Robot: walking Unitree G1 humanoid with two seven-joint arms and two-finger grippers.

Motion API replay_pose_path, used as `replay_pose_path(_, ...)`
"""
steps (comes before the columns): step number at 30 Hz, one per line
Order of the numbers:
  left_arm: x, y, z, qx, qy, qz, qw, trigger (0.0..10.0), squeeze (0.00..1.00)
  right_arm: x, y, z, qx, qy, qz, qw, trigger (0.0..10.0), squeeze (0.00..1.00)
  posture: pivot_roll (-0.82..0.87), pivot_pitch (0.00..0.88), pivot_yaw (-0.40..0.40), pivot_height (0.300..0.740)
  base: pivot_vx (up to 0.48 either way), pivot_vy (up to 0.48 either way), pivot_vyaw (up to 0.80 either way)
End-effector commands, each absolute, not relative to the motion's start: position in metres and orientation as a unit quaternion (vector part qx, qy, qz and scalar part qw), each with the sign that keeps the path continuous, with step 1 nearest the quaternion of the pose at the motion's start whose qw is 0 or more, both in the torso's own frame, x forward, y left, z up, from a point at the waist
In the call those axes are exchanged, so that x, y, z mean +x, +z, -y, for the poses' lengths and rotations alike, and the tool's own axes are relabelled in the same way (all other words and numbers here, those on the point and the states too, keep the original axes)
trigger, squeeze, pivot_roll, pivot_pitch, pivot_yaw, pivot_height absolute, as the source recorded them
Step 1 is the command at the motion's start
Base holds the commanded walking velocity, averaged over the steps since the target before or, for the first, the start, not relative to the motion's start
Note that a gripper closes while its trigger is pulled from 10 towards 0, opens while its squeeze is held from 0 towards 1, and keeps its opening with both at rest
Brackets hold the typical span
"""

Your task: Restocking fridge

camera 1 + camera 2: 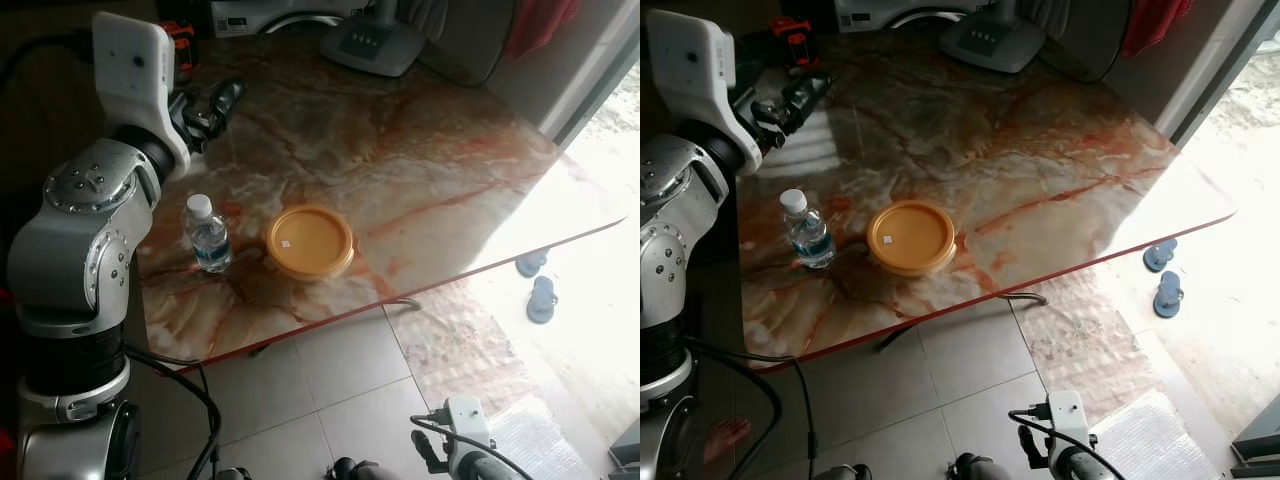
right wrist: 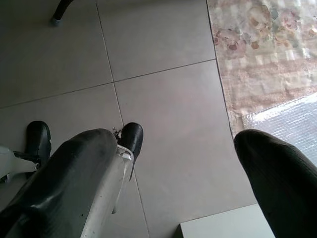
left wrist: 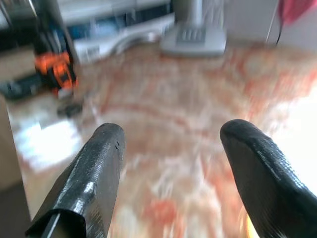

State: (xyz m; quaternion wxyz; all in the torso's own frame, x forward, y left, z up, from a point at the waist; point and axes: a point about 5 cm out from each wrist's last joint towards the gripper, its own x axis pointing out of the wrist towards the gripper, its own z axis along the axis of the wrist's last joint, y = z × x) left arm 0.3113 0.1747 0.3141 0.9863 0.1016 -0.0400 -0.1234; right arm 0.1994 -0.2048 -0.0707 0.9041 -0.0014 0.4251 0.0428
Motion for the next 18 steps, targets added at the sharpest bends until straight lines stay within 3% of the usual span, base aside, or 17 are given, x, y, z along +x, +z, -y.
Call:
replay_pose_path(1, 0.308, 0.314, -0.168, 0.128, -0.161, 0.005, 0.979, 10.0, 0.00, 0.193, -0.074, 0.207, -0.001, 0.040, -0.438, 0.898, 10.0, 0.00, 0.11, 0.175, -0.091, 0.740, 0.000, 0.000, 0.00)
replay_pose_path(6, 0.307, 0.306, -0.173, 0.195, -0.198, -0.060, 0.959, 10.0, 0.00, 0.193, -0.074, 0.207, -0.003, 0.042, -0.440, 0.897, 10.0, 0.00, 0.11, 0.168, -0.086, 0.740, 0.000, 0.000, 0.00)
replay_pose_path(18, 0.301, 0.296, -0.172, 0.242, -0.259, -0.126, 0.926, 10.0, 0.00, 0.192, -0.075, 0.206, 0.000, 0.040, -0.441, 0.897, 10.0, 0.00, 0.10, 0.165, -0.072, 0.740, 0.000, 0.000, 0.00)
